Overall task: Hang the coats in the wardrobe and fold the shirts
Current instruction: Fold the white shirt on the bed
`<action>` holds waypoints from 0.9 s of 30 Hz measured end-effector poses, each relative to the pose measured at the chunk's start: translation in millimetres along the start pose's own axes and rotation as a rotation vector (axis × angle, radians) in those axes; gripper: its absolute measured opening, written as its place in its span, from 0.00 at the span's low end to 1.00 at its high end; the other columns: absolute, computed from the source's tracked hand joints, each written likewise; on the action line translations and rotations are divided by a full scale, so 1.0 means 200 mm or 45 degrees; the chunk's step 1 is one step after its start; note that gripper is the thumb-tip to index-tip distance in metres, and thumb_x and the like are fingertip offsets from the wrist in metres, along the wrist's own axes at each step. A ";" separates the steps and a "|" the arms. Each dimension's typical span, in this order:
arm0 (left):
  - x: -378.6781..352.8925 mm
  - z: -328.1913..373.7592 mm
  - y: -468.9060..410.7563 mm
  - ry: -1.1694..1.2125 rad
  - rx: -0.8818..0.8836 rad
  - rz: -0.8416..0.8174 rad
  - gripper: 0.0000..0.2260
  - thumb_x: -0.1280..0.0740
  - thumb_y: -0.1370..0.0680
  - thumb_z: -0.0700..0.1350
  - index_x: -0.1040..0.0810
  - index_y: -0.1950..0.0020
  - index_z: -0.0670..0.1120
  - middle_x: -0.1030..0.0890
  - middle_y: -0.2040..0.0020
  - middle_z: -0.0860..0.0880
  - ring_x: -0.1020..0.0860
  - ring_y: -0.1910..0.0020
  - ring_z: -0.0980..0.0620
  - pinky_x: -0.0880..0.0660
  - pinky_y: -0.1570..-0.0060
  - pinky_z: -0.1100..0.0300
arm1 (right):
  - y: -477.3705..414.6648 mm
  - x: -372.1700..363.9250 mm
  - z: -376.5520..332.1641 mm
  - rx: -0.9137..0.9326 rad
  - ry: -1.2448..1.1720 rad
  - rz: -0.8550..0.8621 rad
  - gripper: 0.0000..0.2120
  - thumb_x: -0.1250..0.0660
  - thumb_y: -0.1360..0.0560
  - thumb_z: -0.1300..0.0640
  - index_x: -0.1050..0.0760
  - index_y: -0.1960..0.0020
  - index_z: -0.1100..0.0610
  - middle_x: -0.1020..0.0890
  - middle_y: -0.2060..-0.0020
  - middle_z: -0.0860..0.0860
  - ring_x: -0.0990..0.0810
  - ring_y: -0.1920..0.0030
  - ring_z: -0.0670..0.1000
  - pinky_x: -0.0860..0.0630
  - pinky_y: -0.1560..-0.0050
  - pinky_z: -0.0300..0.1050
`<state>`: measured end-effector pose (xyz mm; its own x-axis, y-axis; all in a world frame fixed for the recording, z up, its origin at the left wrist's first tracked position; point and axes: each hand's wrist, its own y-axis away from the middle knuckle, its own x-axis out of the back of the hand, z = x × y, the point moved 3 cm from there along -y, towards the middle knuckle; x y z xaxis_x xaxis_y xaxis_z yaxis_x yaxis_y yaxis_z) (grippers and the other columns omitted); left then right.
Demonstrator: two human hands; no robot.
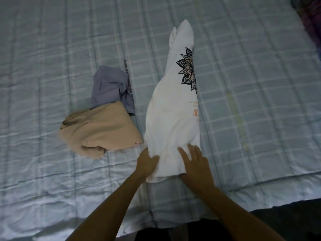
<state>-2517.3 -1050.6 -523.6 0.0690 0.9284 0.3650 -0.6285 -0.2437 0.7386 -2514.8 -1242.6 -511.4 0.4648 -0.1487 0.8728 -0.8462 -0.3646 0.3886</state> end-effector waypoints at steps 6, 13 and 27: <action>-0.04 0.00 0.09 -0.362 -0.330 0.109 0.29 0.35 0.22 0.47 0.43 0.26 0.45 0.32 0.29 0.43 0.31 0.34 0.45 0.34 0.36 0.56 | -0.04 0.09 0.04 0.120 0.156 0.260 0.29 0.19 0.45 0.59 0.22 0.45 0.57 0.18 0.55 0.59 0.20 0.62 0.59 0.26 0.69 0.45; -0.10 -0.08 0.16 -1.449 -1.111 -0.112 0.48 0.37 0.32 0.71 0.57 0.23 0.52 0.45 0.23 0.41 0.43 0.25 0.40 0.40 0.32 0.40 | 0.03 0.08 0.02 0.143 0.220 0.370 0.21 0.23 0.42 0.63 0.20 0.49 0.59 0.20 0.64 0.56 0.22 0.69 0.56 0.29 0.69 0.43; -0.21 -0.14 0.47 -1.333 -1.124 -0.141 0.28 0.37 0.24 0.40 0.41 0.25 0.41 0.25 0.37 0.37 0.26 0.45 0.38 0.30 0.47 0.52 | 0.39 -0.13 -0.01 0.011 0.218 0.315 0.32 0.21 0.45 0.54 0.26 0.44 0.60 0.25 0.40 0.60 0.27 0.38 0.62 0.28 0.41 0.60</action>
<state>-2600.7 -1105.2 -484.4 0.4496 0.1919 0.8724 -0.8339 0.4403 0.3329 -2593.9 -1265.9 -503.0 0.1932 -0.0769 0.9781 -0.9258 -0.3445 0.1558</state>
